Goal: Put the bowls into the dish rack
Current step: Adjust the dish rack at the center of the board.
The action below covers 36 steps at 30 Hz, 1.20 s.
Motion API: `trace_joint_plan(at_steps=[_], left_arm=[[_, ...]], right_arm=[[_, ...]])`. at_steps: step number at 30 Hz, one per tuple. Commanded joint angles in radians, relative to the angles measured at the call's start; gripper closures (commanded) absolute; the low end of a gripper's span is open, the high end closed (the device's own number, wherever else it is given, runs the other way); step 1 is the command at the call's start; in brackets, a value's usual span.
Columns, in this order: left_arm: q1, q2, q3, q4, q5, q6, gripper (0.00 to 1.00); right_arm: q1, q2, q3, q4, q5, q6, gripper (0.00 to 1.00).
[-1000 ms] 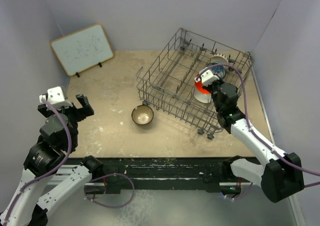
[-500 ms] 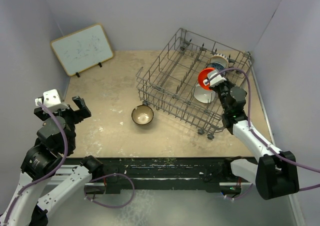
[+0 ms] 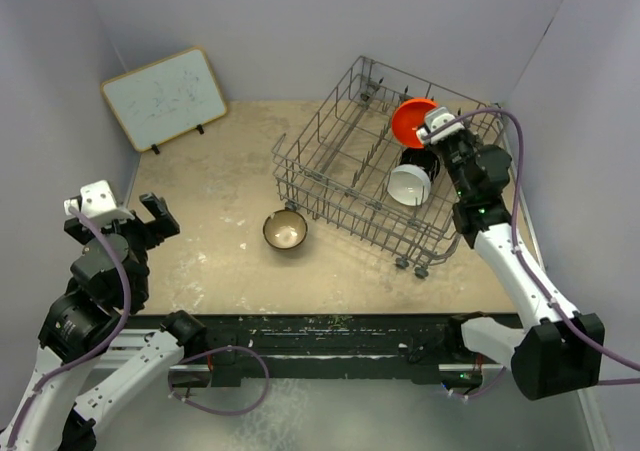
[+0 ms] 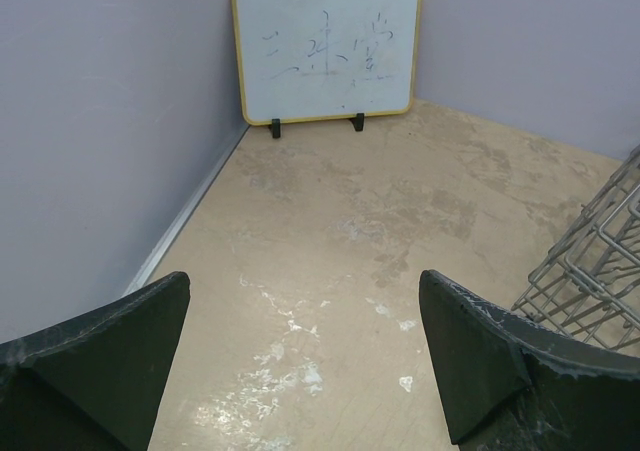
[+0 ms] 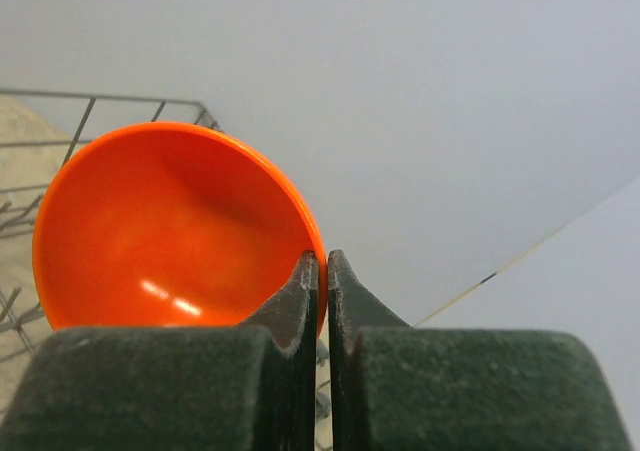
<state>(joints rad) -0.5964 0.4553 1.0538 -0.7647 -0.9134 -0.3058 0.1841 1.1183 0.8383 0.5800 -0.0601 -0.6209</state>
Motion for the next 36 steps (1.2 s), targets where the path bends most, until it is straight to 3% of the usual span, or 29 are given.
trace_joint_plan(at_steps=[1, 8, 14, 21, 36], left_arm=[[-0.003, -0.012, 0.016, 0.002, -0.016, -0.02, 0.01], [-0.003, 0.025, 0.044, 0.022, -0.018, 0.009, 0.01], [-0.003, 0.055, 0.056, 0.063, -0.053, 0.031, 0.01], [-0.003, 0.088, 0.08, 0.039, -0.081, 0.002, 0.01], [-0.003, 0.071, 0.032, 0.029, -0.076, -0.025, 0.01]], right_arm=[[-0.002, -0.041, 0.078, -0.041, -0.027, 0.003, 1.0], [-0.054, -0.032, -0.015, 0.051, -0.037, 0.043, 1.0], [-0.13, 0.037, -0.177, 0.389, -0.115, 0.08, 1.0], [-0.167, 0.143, -0.3, 0.629, -0.073, 0.13, 1.0], [-0.221, 0.1, -0.433, 0.663, -0.108, 0.277, 1.0]])
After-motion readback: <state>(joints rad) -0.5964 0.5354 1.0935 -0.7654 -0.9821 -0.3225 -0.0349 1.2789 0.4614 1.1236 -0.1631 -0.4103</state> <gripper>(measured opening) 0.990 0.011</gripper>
